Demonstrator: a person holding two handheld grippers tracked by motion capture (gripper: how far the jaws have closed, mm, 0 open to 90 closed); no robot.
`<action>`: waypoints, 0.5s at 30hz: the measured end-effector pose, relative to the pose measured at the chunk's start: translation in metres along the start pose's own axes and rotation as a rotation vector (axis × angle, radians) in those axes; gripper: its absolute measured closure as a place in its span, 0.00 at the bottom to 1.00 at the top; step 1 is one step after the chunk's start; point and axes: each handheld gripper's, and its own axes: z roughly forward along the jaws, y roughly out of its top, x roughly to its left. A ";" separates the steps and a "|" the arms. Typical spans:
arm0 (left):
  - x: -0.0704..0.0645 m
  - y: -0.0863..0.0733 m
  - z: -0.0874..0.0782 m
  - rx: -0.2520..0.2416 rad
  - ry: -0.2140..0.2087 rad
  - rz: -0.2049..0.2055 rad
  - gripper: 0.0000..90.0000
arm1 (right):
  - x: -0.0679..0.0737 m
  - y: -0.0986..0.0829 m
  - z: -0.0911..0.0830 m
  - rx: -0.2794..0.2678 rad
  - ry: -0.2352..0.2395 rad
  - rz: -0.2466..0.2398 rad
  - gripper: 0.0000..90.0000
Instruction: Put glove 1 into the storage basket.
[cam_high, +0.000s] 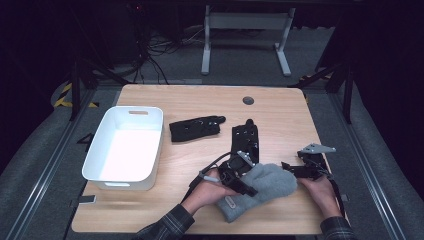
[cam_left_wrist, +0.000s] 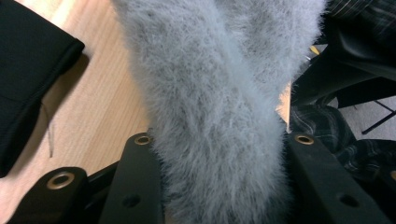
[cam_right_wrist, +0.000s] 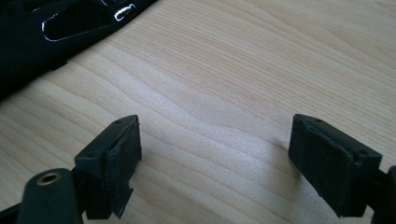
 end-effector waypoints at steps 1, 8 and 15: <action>0.000 0.000 0.000 0.000 0.000 0.000 0.71 | 0.000 0.000 0.000 0.000 0.000 0.000 0.19; 0.001 0.002 -0.026 -0.049 0.026 -0.003 0.71 | 0.000 0.000 0.000 0.000 0.001 0.000 0.19; 0.005 -0.002 -0.052 -0.082 0.084 -0.023 0.70 | 0.000 0.000 0.000 0.001 0.000 0.001 0.19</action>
